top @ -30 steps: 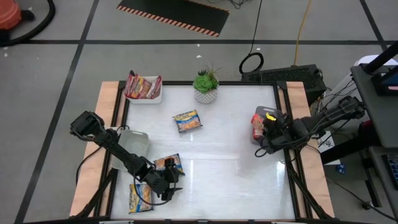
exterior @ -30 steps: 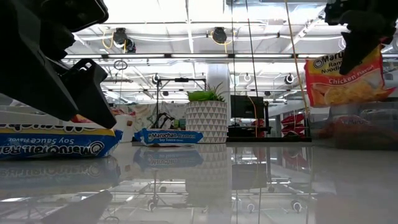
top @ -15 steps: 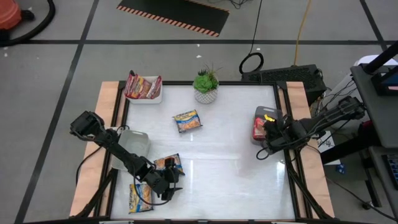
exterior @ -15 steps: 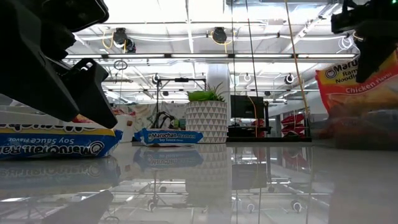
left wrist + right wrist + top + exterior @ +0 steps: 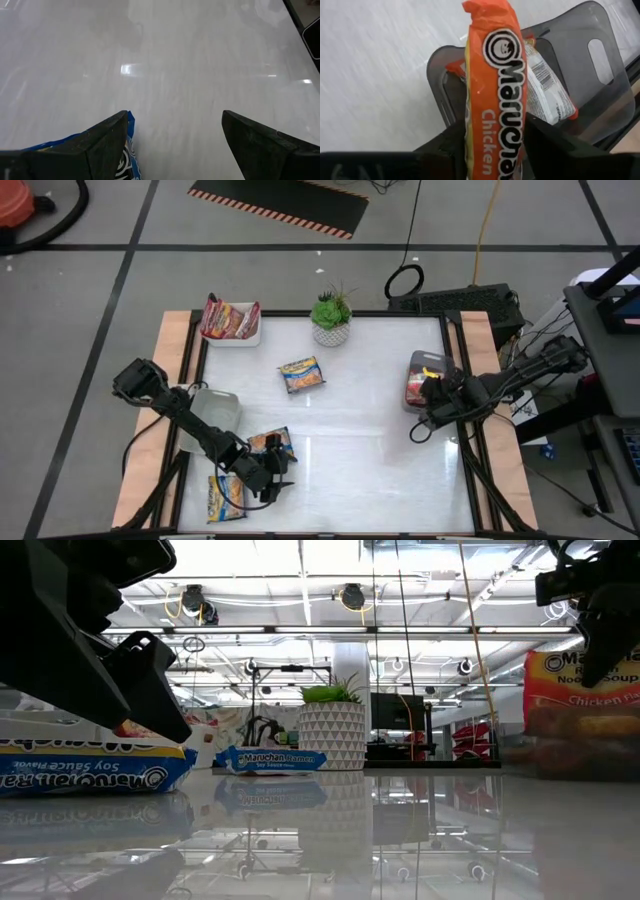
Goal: Sort Maruchan noodles
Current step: Put the orange noodle pack into the black bin
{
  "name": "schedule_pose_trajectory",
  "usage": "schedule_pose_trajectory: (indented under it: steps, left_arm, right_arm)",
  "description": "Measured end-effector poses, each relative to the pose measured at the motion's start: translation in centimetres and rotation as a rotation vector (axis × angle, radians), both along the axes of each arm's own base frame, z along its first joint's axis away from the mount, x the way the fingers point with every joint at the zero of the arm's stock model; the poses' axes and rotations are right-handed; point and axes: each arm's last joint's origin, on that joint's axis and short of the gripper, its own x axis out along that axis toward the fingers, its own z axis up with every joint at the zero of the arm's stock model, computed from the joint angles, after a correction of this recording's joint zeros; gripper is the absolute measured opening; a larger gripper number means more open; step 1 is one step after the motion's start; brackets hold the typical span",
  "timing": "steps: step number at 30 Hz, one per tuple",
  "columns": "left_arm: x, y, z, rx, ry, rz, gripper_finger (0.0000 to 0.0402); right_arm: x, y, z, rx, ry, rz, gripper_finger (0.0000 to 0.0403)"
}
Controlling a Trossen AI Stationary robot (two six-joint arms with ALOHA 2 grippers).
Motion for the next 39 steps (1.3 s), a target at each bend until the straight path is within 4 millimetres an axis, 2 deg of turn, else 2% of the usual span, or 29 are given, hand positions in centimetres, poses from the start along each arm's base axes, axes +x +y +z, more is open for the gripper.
schedule_pose_trajectory:
  steps: [7, 14, 22, 31, 39]
  left_arm:
    - [0.1, 0.2, 0.0, 0.003, 0.0, 0.004, 0.0326]
    - [0.4, 0.6, 0.0, 0.003, -0.001, 0.019, 0.0326]
    - [0.9, 1.1, 0.2, -0.01, -0.022, 0.039, 0.0326]
    - [1.4, 1.4, 0.4, -0.03, -0.042, 0.027, 0.0326]
    - [1.5, 1.5, 0.4, -0.028, -0.04, 0.02, 0.0326]
  right_arm:
    - [-0.6, -0.4, 0.1, -0.054, 0.034, -0.043, 0.0179]
    - [-1.4, -0.9, 0.3, -0.159, 0.066, -0.089, 0.018]
    - [-1.3, -1.4, 0.7, -0.334, -0.007, -0.089, 0.018]
    - [-1.0, -1.3, 0.6, -0.348, -0.004, -0.03, 0.018]
    - [-1.4, -1.5, 0.7, -0.359, 0.006, -0.083, 0.018]
